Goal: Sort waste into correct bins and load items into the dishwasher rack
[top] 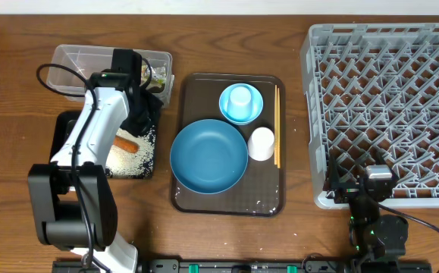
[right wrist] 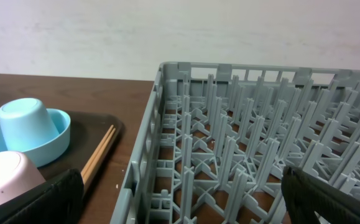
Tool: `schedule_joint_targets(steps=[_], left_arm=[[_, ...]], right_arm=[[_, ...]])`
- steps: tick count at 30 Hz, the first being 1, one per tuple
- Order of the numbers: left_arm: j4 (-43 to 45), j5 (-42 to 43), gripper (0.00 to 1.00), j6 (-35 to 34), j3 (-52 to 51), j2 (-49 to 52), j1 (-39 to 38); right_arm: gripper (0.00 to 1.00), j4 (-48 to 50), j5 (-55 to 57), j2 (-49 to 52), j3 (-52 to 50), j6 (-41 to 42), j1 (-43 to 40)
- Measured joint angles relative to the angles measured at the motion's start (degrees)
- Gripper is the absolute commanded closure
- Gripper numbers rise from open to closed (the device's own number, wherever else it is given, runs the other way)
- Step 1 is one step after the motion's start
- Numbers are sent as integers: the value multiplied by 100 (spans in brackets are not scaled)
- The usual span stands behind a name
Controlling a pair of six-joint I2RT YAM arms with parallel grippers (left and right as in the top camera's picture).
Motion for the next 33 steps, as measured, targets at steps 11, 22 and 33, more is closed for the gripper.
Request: schedule_joint_targets(steps=[11, 22, 33], left_arm=[[-444, -282, 59, 494, -7, -1040, 11], [-603, -1161, 12, 557, -7, -1939, 935], [-817, -1320, 5, 581, -7, -1849, 2144]], right_arm=[[1, 2, 0, 0, 0, 0, 0], [1, 2, 0, 0, 0, 0, 0], [1, 15, 0, 0, 0, 0, 0]])
